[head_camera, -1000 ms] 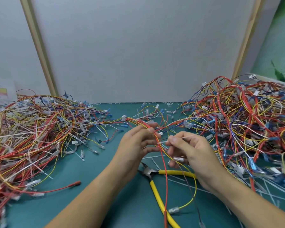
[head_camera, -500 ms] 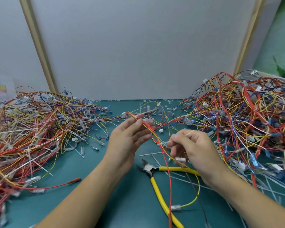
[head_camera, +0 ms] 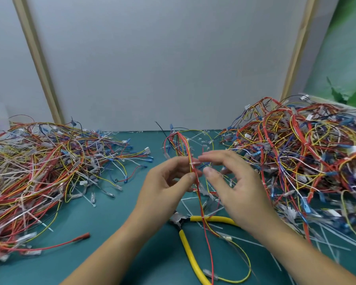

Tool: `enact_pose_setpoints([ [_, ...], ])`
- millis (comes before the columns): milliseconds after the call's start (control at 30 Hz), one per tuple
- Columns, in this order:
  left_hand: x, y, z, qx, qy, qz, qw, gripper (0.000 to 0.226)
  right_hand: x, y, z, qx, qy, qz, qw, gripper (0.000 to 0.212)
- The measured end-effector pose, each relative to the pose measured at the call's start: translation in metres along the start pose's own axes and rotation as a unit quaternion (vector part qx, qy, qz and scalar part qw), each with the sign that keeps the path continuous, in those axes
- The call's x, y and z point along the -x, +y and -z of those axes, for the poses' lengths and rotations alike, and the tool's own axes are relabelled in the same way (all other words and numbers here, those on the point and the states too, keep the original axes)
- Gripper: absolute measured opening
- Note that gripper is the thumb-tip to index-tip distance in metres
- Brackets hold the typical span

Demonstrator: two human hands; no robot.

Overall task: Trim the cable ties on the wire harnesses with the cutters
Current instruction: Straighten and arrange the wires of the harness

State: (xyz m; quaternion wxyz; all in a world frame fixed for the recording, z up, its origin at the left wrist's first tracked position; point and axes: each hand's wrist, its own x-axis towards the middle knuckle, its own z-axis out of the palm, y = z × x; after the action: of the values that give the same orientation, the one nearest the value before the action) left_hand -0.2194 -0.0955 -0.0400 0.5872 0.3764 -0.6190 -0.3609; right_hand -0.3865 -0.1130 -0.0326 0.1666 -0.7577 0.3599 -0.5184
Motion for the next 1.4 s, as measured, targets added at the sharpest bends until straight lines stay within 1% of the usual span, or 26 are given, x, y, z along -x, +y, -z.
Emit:
enact_pose_setpoints([
  [100, 0.001, 0.0, -0.002, 0.003, -0.009, 0.0, 1.0, 0.018, 0.0, 0.0, 0.001, 0.006, -0.006, -0.019, 1.0, 0.008],
  [167, 0.002, 0.001, -0.005, 0.02, -0.009, 0.008, 1.0, 0.018, 0.001, 0.001, 0.002, 0.014, -0.012, -0.02, 1.0, 0.005],
  [267, 0.001, 0.005, -0.006, 0.065, 0.002, 0.029, 0.997, 0.021, 0.001, -0.004, 0.002, 0.08, -0.019, 0.027, 0.996, 0.008],
  [333, 0.001, 0.007, -0.006, 0.074, 0.006, 0.038, 0.997, 0.021, 0.002, -0.008, 0.001, 0.108, -0.024, 0.046, 0.993, 0.009],
  [400, 0.001, 0.006, -0.006, 0.063, 0.008, 0.043, 0.997, 0.021, 0.003, -0.009, 0.0, 0.099, -0.047, 0.024, 0.994, 0.009],
  [467, 0.001, 0.006, -0.007, 0.042, 0.008, 0.044, 0.998, 0.02, 0.004, -0.008, 0.0, 0.081, -0.088, -0.015, 0.993, 0.012],
  [533, 0.002, 0.006, -0.008, 0.026, 0.005, 0.049, 0.998, 0.019, 0.003, -0.008, 0.002, 0.095, -0.121, -0.027, 0.988, 0.022],
  [567, 0.002, 0.006, -0.008, 0.018, 0.002, 0.052, 0.998, 0.018, 0.002, -0.008, 0.002, 0.086, -0.134, -0.033, 0.987, 0.026],
  [600, 0.002, 0.006, -0.008, 0.013, -0.005, 0.057, 0.998, 0.018, 0.002, -0.009, 0.002, 0.05, -0.141, -0.048, 0.988, 0.03],
  [700, 0.004, 0.005, -0.01, 0.024, -0.034, 0.074, 0.996, 0.021, 0.003, -0.008, -0.004, -0.098, -0.121, -0.115, 0.981, 0.038],
  [767, 0.005, 0.006, -0.012, 0.039, -0.04, 0.09, 0.994, 0.017, 0.004, -0.007, -0.009, -0.144, -0.102, -0.161, 0.971, 0.036],
  [833, 0.005, 0.007, -0.012, 0.05, -0.037, 0.104, 0.993, 0.015, 0.005, -0.006, -0.013, -0.173, -0.089, -0.189, 0.962, 0.033],
  [1000, 0.003, 0.006, -0.01, 0.048, -0.039, 0.118, 0.991, 0.025, 0.003, -0.001, -0.015, -0.173, -0.073, -0.184, 0.965, 0.034],
  [1167, 0.003, 0.003, -0.008, 0.055, -0.052, 0.126, 0.989, 0.02, 0.005, 0.0, -0.014, -0.171, -0.08, -0.183, 0.965, 0.034],
  [1233, 0.003, 0.004, -0.007, 0.05, -0.07, 0.128, 0.988, 0.023, 0.003, 0.001, -0.01, -0.175, -0.067, -0.194, 0.963, 0.033],
  [1267, 0.003, 0.005, -0.006, 0.038, -0.062, 0.123, 0.99, 0.03, 0.002, 0.002, -0.008, -0.178, -0.058, -0.199, 0.962, 0.034],
  [1300, 0.002, 0.007, -0.003, 0.022, -0.025, 0.112, 0.993, 0.04, 0.0, 0.002, -0.005, -0.182, -0.052, -0.203, 0.961, 0.034],
  [1333, 0.001, 0.006, 0.002, 0.01, 0.043, 0.096, 0.994, 0.049, -0.001, 0.002, -0.003, -0.183, -0.05, -0.203, 0.961, 0.035],
  [1367, -0.002, 0.005, 0.008, 0.005, 0.127, 0.081, 0.989, 0.055, -0.001, 0.002, -0.003, -0.183, -0.053, -0.199, 0.961, 0.035],
  [1400, -0.005, 0.003, 0.015, 0.006, 0.207, 0.073, 0.976, 0.056, -0.001, 0.001, -0.003, -0.183, -0.058, -0.193, 0.962, 0.034],
])
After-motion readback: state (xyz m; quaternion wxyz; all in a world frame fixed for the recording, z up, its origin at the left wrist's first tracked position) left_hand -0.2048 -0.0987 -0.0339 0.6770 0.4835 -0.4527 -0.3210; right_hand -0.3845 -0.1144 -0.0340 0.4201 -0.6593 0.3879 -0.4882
